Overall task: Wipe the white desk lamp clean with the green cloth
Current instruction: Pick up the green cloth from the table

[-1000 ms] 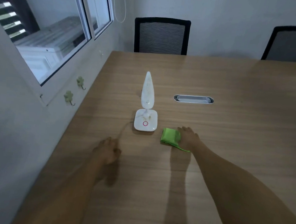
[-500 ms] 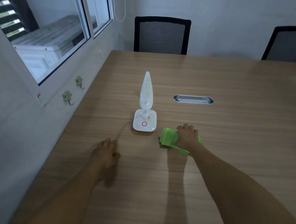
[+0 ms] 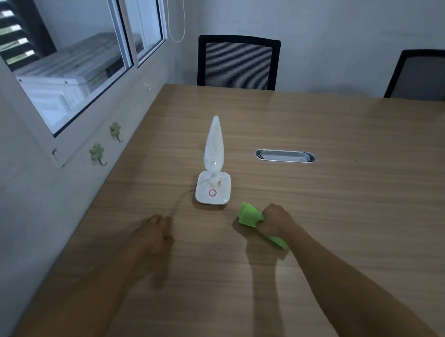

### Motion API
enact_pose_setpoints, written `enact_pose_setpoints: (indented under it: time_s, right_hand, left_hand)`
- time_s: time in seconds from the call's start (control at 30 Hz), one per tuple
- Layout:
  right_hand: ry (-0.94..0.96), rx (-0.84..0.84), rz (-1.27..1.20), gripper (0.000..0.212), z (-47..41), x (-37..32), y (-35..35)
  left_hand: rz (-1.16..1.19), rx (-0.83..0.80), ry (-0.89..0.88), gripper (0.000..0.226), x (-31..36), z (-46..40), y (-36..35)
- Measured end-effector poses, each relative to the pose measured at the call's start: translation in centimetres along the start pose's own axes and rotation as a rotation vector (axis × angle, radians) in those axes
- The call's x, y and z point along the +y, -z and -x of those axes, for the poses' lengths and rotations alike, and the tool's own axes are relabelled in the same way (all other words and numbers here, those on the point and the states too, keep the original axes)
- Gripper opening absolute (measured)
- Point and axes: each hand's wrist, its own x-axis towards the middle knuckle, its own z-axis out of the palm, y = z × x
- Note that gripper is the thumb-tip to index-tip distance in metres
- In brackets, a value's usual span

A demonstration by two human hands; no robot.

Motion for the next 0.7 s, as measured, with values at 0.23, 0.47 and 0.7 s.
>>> enact_pose_setpoints:
  time_s: [0.23, 0.47, 0.7]
  right_hand:
    - [-0.216, -0.097, -0.721, 0.034, -0.6, 0.0, 1.2]
    - [-0.366, -0.287, -1.377, 0.028, -0.6, -0.7, 2.9]
    - [-0.301, -0.412, -1.774, 0.027, -0.2, -1.3, 3.3]
  left_hand:
    - [0.022, -0.032, -0.033, 0.043, 0.8, -2.2, 4.0]
    - [0.191, 0.154, -0.146, 0.062, 3.6, -4.0, 5.7]
    - [0.206, 0.177, -0.235, 0.059, 5.6, -5.7, 6.0]
